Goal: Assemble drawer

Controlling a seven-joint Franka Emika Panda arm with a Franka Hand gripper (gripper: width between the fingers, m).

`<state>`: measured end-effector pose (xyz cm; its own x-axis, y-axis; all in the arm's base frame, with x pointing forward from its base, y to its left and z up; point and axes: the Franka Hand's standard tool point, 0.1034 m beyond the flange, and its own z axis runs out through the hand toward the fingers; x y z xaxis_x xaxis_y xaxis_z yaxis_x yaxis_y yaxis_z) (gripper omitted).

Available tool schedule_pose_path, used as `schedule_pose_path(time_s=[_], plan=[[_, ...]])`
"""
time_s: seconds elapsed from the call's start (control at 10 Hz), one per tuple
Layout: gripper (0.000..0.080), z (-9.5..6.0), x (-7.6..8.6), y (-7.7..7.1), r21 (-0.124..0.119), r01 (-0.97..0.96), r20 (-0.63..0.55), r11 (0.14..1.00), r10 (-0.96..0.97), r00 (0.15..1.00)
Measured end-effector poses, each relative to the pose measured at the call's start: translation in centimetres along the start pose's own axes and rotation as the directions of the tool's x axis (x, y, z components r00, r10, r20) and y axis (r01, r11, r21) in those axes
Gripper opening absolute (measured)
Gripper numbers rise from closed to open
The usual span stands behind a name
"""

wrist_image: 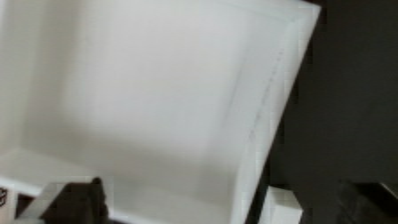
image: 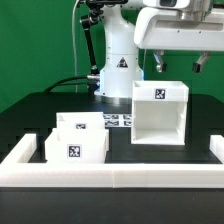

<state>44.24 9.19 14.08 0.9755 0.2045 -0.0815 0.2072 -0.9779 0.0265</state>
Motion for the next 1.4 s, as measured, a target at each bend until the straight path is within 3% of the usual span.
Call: schedule_pose_path(time_s=[0.3,0.5,0.9,1.1,1.3,1.4], plan=[[0.065,2.5,-0.3,-0.8,0.016,0.002,-0.045,1.0,-0.002,0.999],[0.065,2.3,-0.3,-0.7,0.016,0.001,-0.049,1.0,-0.001,0.999],[0.065,4.3,-1.0,-0.9,0.027,-0.159,-0.015,0.987,0.16,0.987],[0.065,4.5,-0.9,-1.2,0.027,-0.173,-0.005,0.985,0.173,0.985],[0.0373,4.3,-0.5,-1.1,0.035,-0.185,-0.004,0.982,0.186,0.983],[0.0373,4.2,-0.4,-1.0,0.035,-0.181,-0.006,0.983,0.182,0.983]])
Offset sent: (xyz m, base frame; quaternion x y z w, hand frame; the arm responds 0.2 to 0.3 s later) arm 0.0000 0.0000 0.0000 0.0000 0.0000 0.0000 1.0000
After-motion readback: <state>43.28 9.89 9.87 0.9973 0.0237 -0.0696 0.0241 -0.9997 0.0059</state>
